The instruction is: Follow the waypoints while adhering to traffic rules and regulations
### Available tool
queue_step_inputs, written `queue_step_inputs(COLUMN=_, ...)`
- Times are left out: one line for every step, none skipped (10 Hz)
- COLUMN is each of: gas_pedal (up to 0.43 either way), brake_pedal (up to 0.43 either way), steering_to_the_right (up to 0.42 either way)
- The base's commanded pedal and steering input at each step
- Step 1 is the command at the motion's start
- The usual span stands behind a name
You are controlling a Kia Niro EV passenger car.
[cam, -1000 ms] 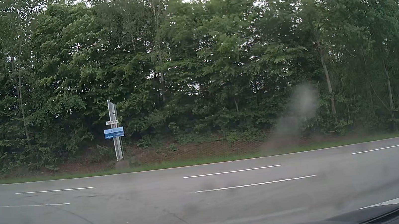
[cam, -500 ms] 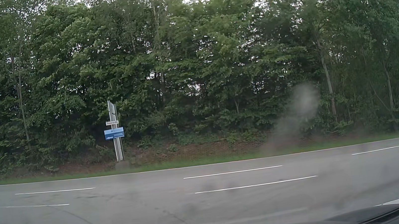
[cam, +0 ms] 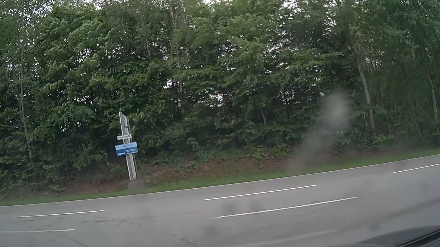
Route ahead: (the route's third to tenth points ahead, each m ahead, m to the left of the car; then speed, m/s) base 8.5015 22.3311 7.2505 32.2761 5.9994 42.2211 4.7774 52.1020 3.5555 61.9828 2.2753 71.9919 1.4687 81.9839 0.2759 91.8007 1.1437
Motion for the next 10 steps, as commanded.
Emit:
queue_step_inputs(gas_pedal=0.311, brake_pedal=0.000, steering_to_the_right=-0.149)
queue_step_inputs(gas_pedal=0.319, brake_pedal=0.000, steering_to_the_right=-0.163)
queue_step_inputs(gas_pedal=0.331, brake_pedal=0.000, steering_to_the_right=-0.179)
queue_step_inputs(gas_pedal=0.339, brake_pedal=0.000, steering_to_the_right=-0.202)
queue_step_inputs(gas_pedal=0.339, brake_pedal=0.000, steering_to_the_right=-0.221)
queue_step_inputs(gas_pedal=0.339, brake_pedal=0.000, steering_to_the_right=-0.249)
queue_step_inputs(gas_pedal=0.339, brake_pedal=0.000, steering_to_the_right=-0.284)
queue_step_inputs(gas_pedal=0.339, brake_pedal=0.000, steering_to_the_right=-0.315)
queue_step_inputs(gas_pedal=0.339, brake_pedal=0.000, steering_to_the_right=-0.347)
queue_step_inputs(gas_pedal=0.339, brake_pedal=0.000, steering_to_the_right=-0.369)
